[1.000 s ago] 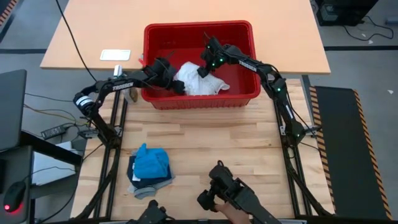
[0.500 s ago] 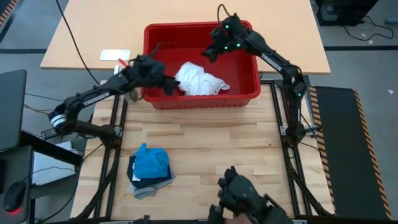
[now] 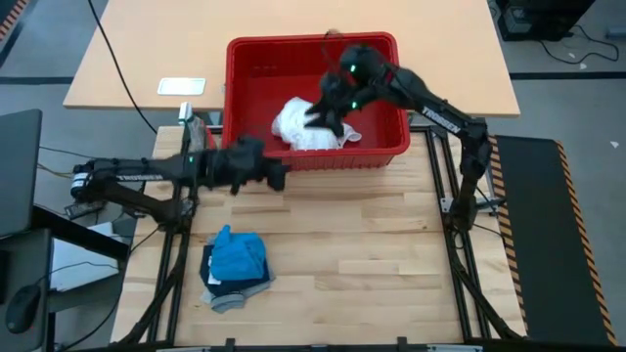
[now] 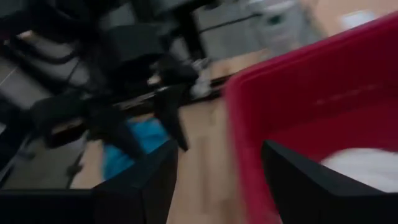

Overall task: Fold laundry
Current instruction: Put the stacked folded clothes into the red laundry bin

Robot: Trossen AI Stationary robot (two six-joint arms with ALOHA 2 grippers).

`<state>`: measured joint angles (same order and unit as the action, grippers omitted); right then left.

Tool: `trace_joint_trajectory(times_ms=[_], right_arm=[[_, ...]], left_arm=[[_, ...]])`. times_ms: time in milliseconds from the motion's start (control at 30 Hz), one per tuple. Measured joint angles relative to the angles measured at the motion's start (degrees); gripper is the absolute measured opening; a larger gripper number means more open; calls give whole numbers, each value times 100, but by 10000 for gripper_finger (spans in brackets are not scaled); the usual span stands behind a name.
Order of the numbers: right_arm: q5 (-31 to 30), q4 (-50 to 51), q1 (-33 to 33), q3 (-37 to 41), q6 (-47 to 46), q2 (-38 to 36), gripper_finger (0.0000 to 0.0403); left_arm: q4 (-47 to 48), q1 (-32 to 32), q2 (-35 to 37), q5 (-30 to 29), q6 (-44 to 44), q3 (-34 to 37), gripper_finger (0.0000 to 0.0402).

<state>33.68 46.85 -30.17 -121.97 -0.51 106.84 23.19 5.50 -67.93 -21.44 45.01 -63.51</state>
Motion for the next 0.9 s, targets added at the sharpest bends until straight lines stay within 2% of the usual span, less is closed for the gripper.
trace_joint_trajectory(times_ms=[100, 300, 433, 600, 900], right_arm=[[-115, 266, 490, 0, 68, -32, 231], [-162, 117, 1321, 204, 38, -12, 222], [-551, 101, 1732, 402, -199, 3, 216], [-982, -97, 2110, 767, -571, -1, 212], [-1578, -1822, 2673, 2223, -2508, -1, 212]], left_arm=[[429, -784, -1, -648, 812, 0, 223], [1643, -2066, -35, -737, 2834, 0, 202], [2238, -2684, -43, -480, 3630, 2, 193], [3104, -3137, -42, -26, 4250, 2, 192], [4093, -3919, -62, 793, 4846, 24, 192]])
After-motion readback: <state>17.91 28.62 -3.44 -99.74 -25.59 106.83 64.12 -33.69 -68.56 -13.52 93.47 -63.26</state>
